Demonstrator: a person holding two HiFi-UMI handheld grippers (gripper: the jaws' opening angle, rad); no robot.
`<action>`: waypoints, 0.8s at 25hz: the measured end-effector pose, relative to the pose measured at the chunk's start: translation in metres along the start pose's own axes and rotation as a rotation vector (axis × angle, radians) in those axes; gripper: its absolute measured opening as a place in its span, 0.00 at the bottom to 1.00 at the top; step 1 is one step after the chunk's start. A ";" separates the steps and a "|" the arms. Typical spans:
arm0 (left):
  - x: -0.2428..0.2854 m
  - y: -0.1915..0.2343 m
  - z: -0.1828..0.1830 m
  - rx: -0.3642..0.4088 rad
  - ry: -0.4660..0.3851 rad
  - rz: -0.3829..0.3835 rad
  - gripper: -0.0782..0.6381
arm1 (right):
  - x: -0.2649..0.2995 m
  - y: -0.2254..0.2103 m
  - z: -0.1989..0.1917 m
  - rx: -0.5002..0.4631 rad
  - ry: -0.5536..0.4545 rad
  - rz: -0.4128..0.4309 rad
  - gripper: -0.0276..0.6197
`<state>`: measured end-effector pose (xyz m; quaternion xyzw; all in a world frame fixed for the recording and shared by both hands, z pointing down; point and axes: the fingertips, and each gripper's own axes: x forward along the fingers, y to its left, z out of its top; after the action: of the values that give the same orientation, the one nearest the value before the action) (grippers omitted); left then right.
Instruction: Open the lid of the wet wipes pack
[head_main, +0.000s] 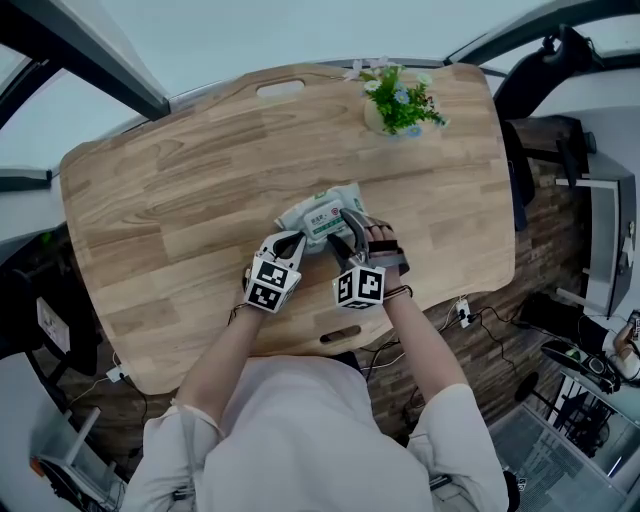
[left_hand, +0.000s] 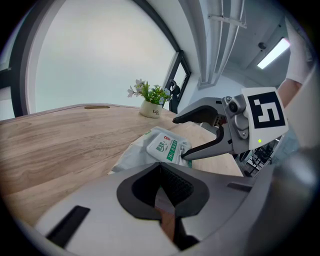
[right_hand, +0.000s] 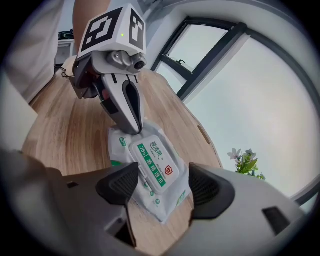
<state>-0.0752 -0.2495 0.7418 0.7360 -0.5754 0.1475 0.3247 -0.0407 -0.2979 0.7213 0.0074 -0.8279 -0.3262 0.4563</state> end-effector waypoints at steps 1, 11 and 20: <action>0.000 0.000 -0.001 0.000 0.002 0.001 0.14 | 0.000 0.000 0.000 -0.001 0.001 0.001 0.53; 0.001 0.001 -0.002 -0.002 -0.019 -0.001 0.14 | 0.000 0.009 0.006 -0.122 0.005 -0.001 0.44; 0.001 0.002 0.000 0.002 -0.024 -0.002 0.14 | -0.001 0.003 0.008 -0.157 0.040 -0.016 0.50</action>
<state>-0.0765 -0.2503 0.7432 0.7386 -0.5784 0.1390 0.3173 -0.0458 -0.2908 0.7192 -0.0153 -0.7904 -0.3937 0.4692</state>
